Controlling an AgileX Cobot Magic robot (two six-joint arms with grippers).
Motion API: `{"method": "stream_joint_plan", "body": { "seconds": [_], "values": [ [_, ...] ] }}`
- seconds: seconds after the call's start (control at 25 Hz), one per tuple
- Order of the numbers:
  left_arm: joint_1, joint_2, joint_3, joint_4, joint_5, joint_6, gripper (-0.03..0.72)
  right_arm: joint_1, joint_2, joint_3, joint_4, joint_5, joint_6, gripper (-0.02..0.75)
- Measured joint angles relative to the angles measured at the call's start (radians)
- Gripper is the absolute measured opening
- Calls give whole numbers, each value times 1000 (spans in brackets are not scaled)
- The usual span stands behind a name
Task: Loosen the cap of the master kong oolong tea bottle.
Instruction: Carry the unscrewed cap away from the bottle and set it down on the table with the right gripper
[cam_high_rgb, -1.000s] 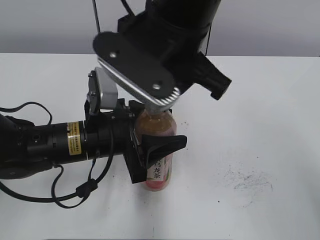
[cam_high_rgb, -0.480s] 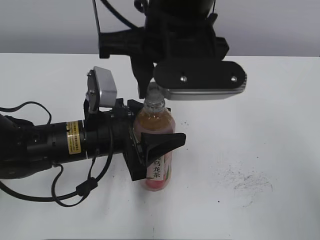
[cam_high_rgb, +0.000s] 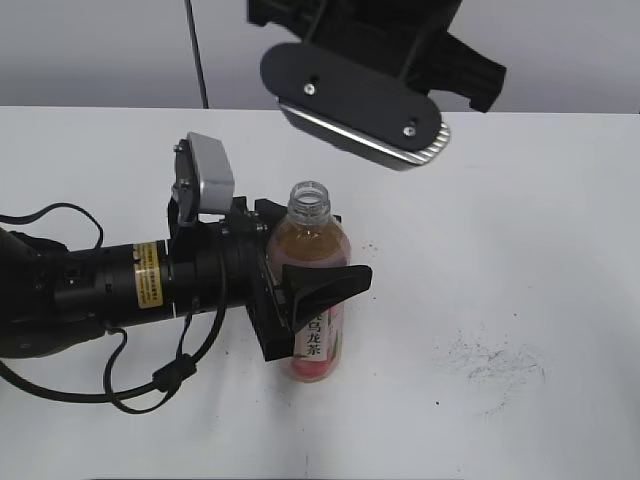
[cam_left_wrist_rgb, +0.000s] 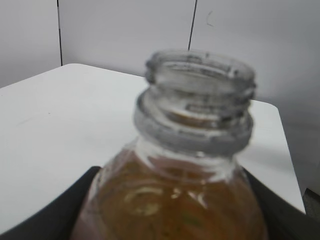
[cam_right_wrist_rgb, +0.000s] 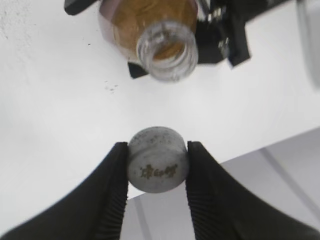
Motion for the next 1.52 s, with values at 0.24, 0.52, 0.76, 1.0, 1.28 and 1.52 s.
{"method": "stream_joint_plan", "body": {
  "seconds": [0.24, 0.52, 0.76, 1.0, 1.28, 1.52],
  "values": [
    [0, 0, 0, -1, 0, -1, 445, -171, 0, 98, -43, -2, 648, 269],
    [0, 0, 0, -1, 0, -1, 445, -371, 30, 289, 177, -2, 945, 269],
    [0, 0, 0, -1, 0, -1, 445, -384, 121, 354, 248, -82, 1140, 269],
    [0, 0, 0, -1, -1, -2, 445, -384, 294, 355, 263, -109, 1369, 269],
    [0, 0, 0, -1, -2, -2, 445, -384, 362, 359, 215, -150, 1571, 369],
    [0, 0, 0, -1, -2, -2, 445, -384, 362, 359, 226, -151, 1669, 591]
  ]
}}
